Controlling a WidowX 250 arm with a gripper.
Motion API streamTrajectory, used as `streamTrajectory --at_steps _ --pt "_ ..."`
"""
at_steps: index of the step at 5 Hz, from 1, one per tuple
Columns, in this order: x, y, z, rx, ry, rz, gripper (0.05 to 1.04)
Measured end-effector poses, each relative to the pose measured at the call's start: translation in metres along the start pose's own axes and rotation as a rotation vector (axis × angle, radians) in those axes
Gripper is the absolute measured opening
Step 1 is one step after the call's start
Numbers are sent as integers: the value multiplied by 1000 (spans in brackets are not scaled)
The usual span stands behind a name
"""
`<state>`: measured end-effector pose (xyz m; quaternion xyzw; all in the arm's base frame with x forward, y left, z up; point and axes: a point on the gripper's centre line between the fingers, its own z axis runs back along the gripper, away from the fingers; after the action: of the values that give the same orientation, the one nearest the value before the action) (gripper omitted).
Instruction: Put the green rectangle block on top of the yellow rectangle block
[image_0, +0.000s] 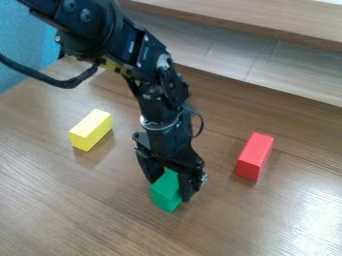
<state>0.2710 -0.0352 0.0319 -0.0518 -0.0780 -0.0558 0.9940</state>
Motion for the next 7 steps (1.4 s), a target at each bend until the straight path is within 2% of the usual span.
streamTrajectory --at_steps 1,2,3,4,6,7 --pt "1 0 -4 13 0 18 655" --pt "0 0 -4 12 -5 28 596" --pt "3 7 12 6 -22 42 596" --pt "12 44 40 22 -72 140 596" --pt "14 111 71 63 -109 268 596" --pt "12 132 74 75 -110 306 596"
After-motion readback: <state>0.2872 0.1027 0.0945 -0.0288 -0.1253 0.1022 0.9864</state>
